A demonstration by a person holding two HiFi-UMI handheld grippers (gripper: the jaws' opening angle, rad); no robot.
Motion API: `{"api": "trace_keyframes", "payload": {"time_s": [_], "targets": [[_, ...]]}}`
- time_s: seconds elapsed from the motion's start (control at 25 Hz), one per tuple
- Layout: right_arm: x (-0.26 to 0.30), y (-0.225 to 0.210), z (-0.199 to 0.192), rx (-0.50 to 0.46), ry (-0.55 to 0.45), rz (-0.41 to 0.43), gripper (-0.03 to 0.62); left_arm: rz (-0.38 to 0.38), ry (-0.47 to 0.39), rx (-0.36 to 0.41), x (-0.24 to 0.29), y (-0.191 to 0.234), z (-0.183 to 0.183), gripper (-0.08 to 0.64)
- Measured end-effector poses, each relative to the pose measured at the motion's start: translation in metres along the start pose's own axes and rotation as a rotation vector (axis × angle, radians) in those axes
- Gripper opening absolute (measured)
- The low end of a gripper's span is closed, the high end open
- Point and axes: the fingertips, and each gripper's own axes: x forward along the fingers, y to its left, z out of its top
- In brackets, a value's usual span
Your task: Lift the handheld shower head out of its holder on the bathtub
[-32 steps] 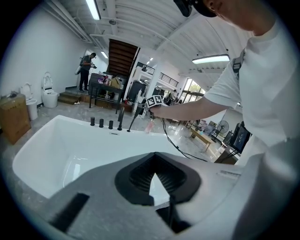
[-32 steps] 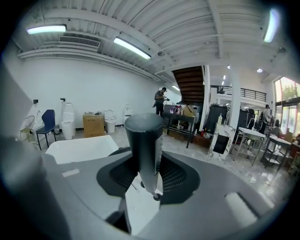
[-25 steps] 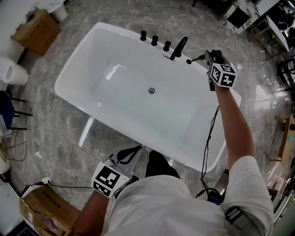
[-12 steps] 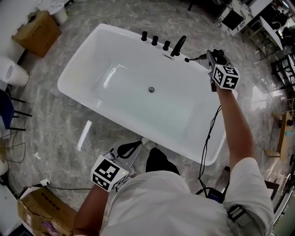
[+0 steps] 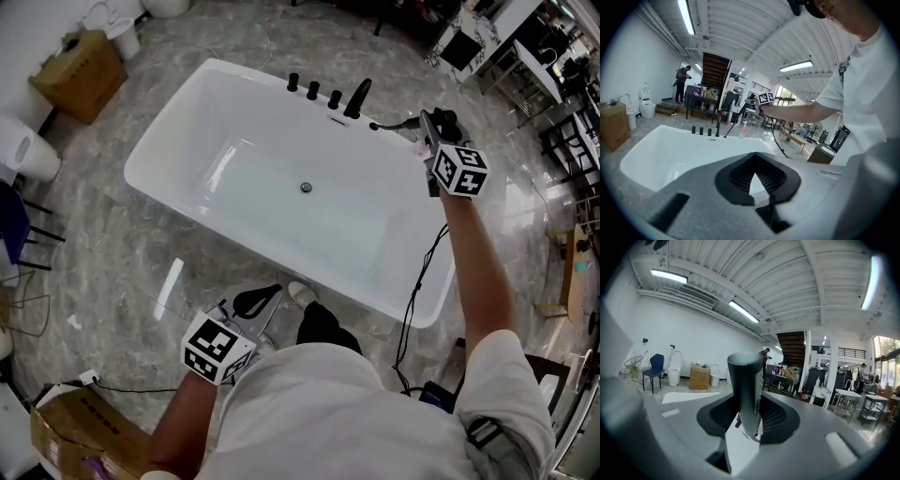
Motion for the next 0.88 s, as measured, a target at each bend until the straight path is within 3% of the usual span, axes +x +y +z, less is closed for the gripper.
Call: {"api": "trace_keyframes", "payload": {"time_s": [0.88], "targets": [[-0.141, 0.067, 0.063, -0.043, -0.104, 0.032, 0.145, 0.01, -0.048, 0.011, -0.067, -0.046, -0.032, 0.006]]}}
